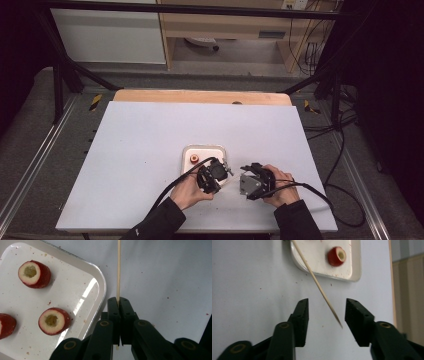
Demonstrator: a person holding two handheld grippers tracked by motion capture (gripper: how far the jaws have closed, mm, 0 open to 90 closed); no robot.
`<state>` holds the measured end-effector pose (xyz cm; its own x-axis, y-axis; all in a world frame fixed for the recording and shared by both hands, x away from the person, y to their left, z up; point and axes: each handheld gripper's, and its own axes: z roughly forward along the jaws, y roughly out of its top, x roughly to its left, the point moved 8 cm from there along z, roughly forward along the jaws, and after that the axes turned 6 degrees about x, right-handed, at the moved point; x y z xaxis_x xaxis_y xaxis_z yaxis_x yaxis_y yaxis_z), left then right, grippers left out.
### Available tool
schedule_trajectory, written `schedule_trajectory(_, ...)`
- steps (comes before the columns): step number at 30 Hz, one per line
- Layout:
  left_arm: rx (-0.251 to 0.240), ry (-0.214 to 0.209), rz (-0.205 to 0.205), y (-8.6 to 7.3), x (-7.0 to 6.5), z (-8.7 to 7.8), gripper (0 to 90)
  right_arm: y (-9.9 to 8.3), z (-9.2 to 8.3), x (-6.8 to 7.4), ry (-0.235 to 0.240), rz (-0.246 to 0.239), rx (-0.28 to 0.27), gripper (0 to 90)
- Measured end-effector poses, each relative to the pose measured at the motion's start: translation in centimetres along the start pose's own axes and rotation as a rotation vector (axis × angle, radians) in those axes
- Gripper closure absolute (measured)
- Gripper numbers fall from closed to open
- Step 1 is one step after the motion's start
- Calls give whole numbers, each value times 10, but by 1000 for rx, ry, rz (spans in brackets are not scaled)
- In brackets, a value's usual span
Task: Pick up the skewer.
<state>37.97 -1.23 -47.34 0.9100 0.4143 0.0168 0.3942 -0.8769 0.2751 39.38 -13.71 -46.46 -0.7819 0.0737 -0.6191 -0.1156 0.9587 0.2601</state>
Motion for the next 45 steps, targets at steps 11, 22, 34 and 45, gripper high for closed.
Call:
schedule_trajectory(11,-149,-1,-97,-20,8,-11,886,-27,0,-10,59,436,-49,312)
schedule_trajectory(22,-338,24,-245,-46,17,-22,886,-41,5,-2,142,726,-64,176)
schedule_trajectory(34,-487,51,-357,-77,17,-26,885,-32,11,1,265,884,-71,46)
schedule_trajectory(45,-567,51,-406,-92,21,-31,885,-12,13,-11,297,937,-77,7)
